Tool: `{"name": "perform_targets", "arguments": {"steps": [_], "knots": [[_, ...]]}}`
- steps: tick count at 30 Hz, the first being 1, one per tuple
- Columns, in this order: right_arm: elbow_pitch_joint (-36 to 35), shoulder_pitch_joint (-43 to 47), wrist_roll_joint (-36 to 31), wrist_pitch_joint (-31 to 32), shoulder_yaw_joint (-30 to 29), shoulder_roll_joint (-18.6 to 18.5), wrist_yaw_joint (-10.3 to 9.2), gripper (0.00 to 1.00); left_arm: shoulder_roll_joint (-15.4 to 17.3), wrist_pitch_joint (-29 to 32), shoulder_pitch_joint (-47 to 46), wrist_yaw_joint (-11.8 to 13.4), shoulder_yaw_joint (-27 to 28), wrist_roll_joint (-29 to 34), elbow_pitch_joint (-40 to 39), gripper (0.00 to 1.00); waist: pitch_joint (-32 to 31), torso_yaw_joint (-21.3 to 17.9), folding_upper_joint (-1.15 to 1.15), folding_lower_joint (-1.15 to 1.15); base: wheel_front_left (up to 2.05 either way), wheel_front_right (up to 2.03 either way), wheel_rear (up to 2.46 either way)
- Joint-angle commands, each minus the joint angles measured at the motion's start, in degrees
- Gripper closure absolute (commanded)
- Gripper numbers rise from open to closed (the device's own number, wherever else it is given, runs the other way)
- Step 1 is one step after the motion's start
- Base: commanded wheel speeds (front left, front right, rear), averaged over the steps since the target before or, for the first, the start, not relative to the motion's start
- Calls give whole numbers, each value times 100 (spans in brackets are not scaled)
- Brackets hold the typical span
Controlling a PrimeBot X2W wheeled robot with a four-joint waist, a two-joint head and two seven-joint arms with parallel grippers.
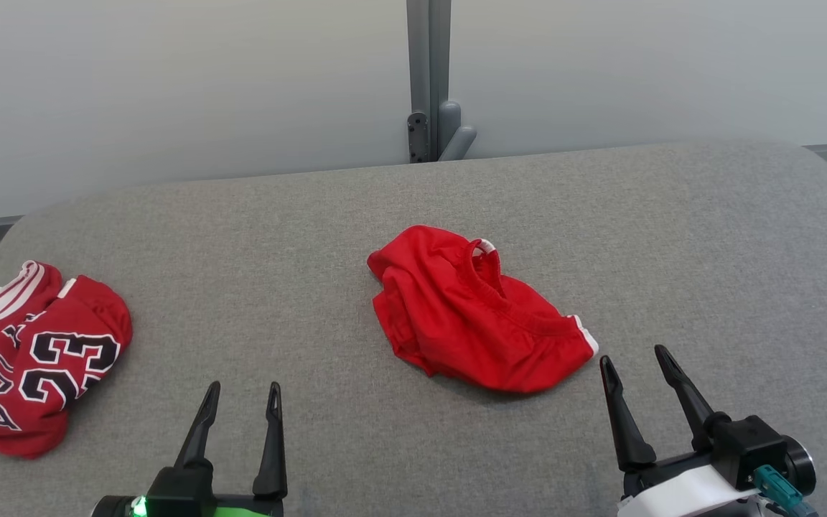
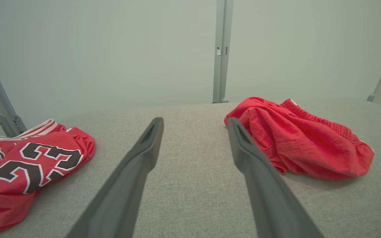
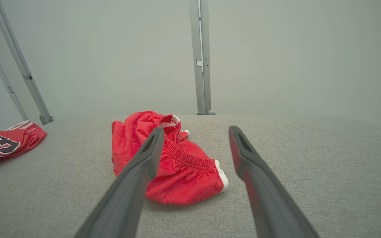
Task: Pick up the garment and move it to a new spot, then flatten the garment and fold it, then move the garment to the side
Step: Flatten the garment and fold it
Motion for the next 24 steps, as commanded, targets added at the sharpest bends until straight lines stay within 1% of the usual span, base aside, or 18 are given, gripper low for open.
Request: {"name": "perform_targets", "arguments": {"steps": [1, 24], "knots": [[11, 74, 34, 7, 0, -12, 0, 0, 16, -1, -36, 45, -17, -52, 11, 0, -3, 0, 0, 0, 0, 0, 0], [37, 9, 59, 7, 104, -12, 0, 0, 16, -1, -170, 48, -139, 62, 87, 0, 29, -128, 0, 0, 0, 0, 0]]}}
